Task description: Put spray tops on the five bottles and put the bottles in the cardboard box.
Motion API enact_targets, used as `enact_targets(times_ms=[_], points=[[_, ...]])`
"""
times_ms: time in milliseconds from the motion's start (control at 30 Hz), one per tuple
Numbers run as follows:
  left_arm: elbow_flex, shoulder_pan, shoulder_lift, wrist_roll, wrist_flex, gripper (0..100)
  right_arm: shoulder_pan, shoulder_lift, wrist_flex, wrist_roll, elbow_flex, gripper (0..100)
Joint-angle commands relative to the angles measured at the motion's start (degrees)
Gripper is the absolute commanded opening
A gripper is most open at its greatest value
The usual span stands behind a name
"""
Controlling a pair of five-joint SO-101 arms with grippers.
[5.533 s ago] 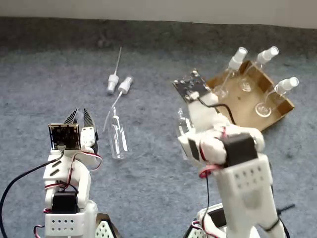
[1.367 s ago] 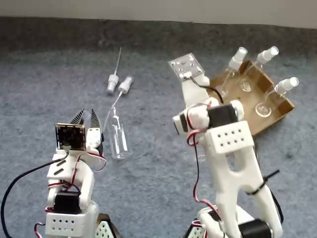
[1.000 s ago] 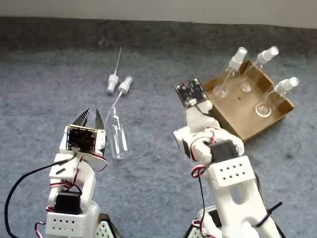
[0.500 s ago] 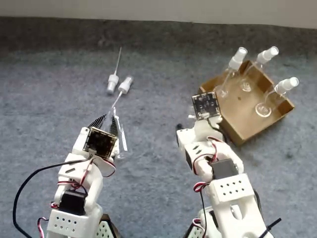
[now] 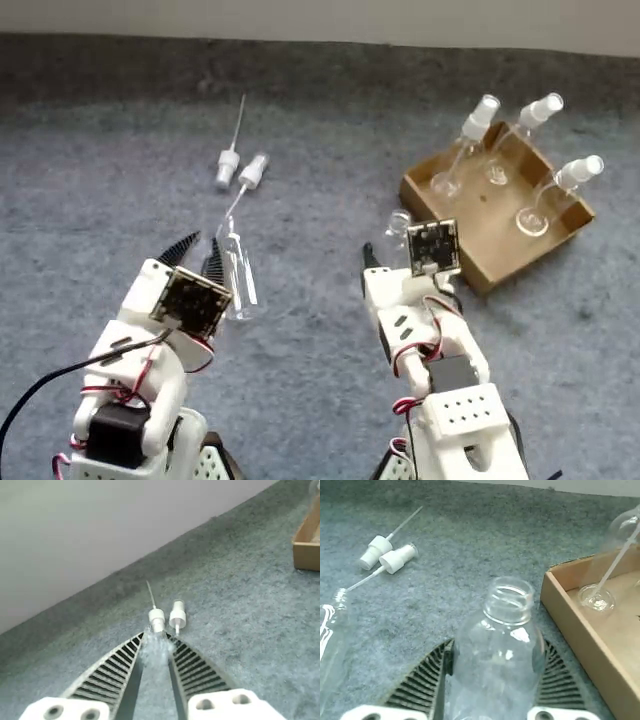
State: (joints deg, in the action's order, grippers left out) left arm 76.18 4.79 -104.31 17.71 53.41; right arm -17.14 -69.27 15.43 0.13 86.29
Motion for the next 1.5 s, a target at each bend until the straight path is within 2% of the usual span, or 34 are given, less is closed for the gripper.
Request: enact_targets(times_ms=[0, 167, 667, 967, 1200, 1367, 1467], points=[[-6.6, -3.5, 0.0, 3.7, 0.1, 1, 0.7, -4.4, -1.8, -0.5, 1.0, 13.9], [-12.2, -3.6, 6.1, 6.9, 3.3, 1, 0.7, -10.4, -1.8, -0.5, 5.4, 13.9], [-38.6, -3.2, 53.1, 7.0, 4.2, 1, 0.6, -34.1, -1.5, -0.5, 17.7, 13.9], [-51.6, -3.1, 76.2, 7.0, 4.7, 1, -1.1, -34.9, 0.6, -0.2, 18.5, 13.9], [-69.8, -2.5, 94.7, 7.0, 13.2, 2, -1.3, -34.9, 2.9, -0.1, 18.5, 13.9], [-84.4, -1.6, 107.6, 7.0, 19.9, 13, -1.3, -34.9, 2.9, -0.1, 18.5, 13.9], [-93.0, -1.6, 115.2, 7.0, 22.6, 15, -1.3, -34.9, 2.9, -0.1, 18.5, 13.9]])
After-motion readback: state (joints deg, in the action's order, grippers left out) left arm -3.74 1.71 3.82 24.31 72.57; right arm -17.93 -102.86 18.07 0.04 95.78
